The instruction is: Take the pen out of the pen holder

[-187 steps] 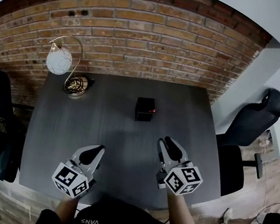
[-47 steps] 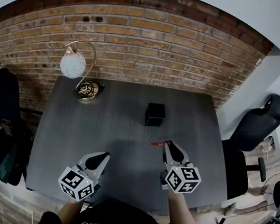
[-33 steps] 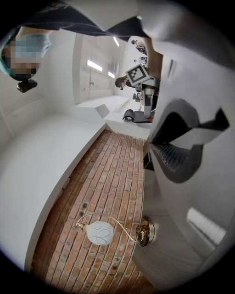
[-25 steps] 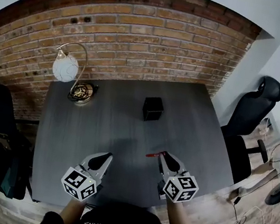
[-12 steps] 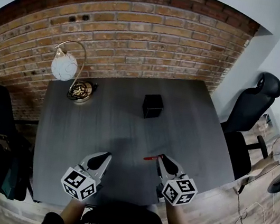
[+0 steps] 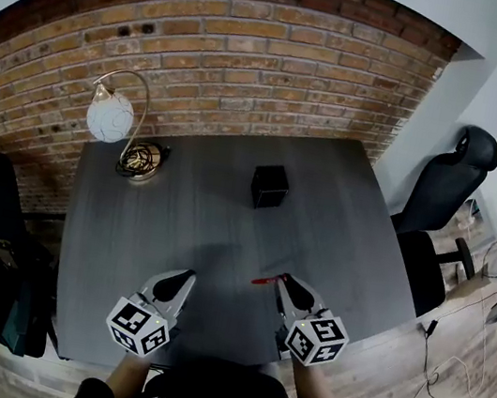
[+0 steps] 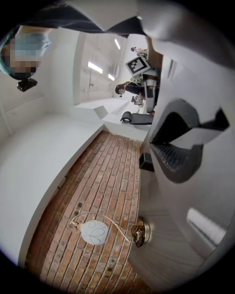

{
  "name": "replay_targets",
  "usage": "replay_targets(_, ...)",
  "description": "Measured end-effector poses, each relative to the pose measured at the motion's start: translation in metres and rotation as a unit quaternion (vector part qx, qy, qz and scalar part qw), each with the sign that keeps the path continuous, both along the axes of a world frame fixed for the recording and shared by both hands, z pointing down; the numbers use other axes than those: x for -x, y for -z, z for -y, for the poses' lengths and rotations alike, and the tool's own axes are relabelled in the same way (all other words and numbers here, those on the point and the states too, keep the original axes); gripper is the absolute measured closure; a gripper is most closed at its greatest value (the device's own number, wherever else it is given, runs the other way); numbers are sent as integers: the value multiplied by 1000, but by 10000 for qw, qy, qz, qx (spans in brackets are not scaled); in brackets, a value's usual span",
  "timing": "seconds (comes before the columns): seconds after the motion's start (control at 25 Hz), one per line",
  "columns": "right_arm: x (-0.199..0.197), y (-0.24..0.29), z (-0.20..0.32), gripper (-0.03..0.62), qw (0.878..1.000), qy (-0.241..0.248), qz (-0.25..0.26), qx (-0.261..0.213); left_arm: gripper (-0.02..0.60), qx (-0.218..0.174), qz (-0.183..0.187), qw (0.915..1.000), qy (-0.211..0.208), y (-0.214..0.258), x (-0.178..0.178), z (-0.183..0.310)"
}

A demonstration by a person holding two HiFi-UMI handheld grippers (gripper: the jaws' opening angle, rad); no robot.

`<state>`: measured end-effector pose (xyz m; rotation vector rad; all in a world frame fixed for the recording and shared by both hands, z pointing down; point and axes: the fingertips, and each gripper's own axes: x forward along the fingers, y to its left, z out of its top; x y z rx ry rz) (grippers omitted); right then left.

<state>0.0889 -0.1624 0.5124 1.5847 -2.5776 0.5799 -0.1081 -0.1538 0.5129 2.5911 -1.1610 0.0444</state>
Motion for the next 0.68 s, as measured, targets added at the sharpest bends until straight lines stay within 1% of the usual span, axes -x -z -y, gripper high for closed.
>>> replay_targets(0.68, -6, -3, 2, 545, 10000, -9, 47, 24, 528, 57, -3, 10000, 19, -4, -6, -2)
